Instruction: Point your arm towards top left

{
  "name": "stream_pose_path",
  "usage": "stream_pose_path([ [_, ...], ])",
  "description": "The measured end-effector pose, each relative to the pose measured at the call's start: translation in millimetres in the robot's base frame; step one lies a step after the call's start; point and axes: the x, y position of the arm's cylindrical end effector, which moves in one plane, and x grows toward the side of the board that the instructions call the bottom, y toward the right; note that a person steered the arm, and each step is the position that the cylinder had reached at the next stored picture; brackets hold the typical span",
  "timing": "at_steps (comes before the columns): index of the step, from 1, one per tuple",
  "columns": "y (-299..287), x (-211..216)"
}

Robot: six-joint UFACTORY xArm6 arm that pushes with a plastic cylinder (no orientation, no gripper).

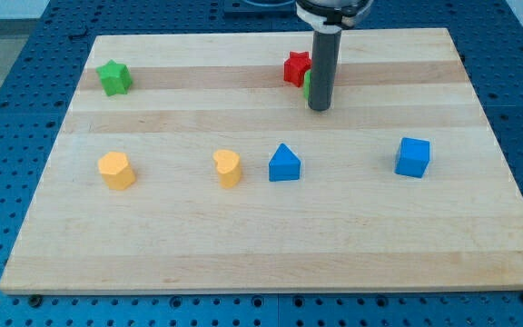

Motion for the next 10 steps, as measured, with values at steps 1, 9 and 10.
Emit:
stream_pose_path([
  [1,-5.6,-2.5],
  [9,-97.0,-75.4],
  [10,-112.0,-110.3],
])
